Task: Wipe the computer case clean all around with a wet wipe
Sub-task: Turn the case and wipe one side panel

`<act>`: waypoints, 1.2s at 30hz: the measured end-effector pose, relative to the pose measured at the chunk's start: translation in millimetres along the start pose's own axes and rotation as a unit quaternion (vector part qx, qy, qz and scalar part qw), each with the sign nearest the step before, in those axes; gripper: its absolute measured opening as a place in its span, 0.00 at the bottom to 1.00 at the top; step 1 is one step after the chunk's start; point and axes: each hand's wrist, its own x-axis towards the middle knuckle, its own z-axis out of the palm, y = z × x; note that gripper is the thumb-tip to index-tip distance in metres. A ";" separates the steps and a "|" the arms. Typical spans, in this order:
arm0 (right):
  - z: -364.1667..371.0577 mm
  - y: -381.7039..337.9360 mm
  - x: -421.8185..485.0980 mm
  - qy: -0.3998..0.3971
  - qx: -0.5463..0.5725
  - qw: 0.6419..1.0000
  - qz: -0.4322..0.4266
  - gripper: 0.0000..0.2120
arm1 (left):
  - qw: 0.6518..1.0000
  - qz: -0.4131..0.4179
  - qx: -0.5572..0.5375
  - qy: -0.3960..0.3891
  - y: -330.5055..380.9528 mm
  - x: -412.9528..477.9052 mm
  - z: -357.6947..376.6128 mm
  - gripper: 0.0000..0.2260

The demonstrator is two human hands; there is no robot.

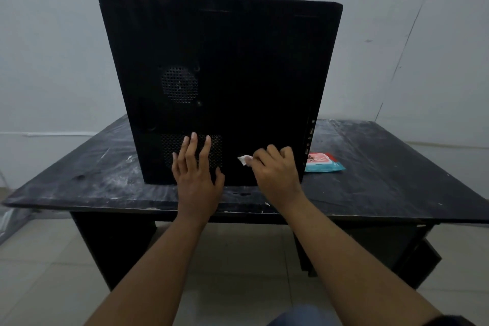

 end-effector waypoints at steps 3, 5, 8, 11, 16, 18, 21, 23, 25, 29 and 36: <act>-4.2 1.9 10.8 0.021 -0.008 1.000 0.013 0.05 | 1.000 0.002 0.000 0.002 -0.5 -0.1 0.4 0.35; -10.8 5.5 26.3 0.064 -0.018 0.996 0.066 0.08 | 1.000 0.004 -0.002 0.002 -0.6 -0.3 0.6 0.34; -9.0 0.7 29.3 0.089 -0.007 0.992 0.092 0.08 | 1.000 0.003 -0.007 0.000 -0.1 -0.4 0.5 0.34; 5.4 -15.2 6.0 0.011 0.012 1.000 0.024 0.06 | 1.000 0.002 -0.009 0.006 -0.4 -0.6 -0.8 0.32; 10.4 -30.8 -4.9 0.018 0.078 0.991 0.104 0.03 | 0.994 0.070 -0.078 -0.005 -4.9 -2.6 -1.2 0.23; 6.5 -37.0 -0.7 0.040 0.088 0.991 0.097 0.02 | 0.988 0.087 -0.123 -0.041 -4.3 -2.3 -0.8 0.21; 7.0 -46.3 4.5 0.068 0.085 0.990 0.089 0.04 | 0.984 0.105 -0.139 -0.038 -6.3 -1.5 0.9 0.16; 9.8 -51.0 6.4 0.077 0.086 0.989 0.091 0.05 | 0.986 0.085 -0.143 -0.019 -7.7 -0.6 0.3 0.13; 11.5 -55.4 8.1 0.080 0.081 0.990 0.082 0.05 | 0.986 0.060 -0.153 -0.002 -7.6 -1.3 -1.5 0.12; 14.6 -62.4 11.9 0.094 0.069 0.991 0.071 0.06 | 0.984 0.057 -0.169 0.001 -10.0 -1.2 -1.9 0.14; 27.2 -76.2 5.3 0.073 0.075 0.980 0.171 0.16 | 0.983 0.007 -0.180 0.045 -11.3 -1.0 -1.8 0.08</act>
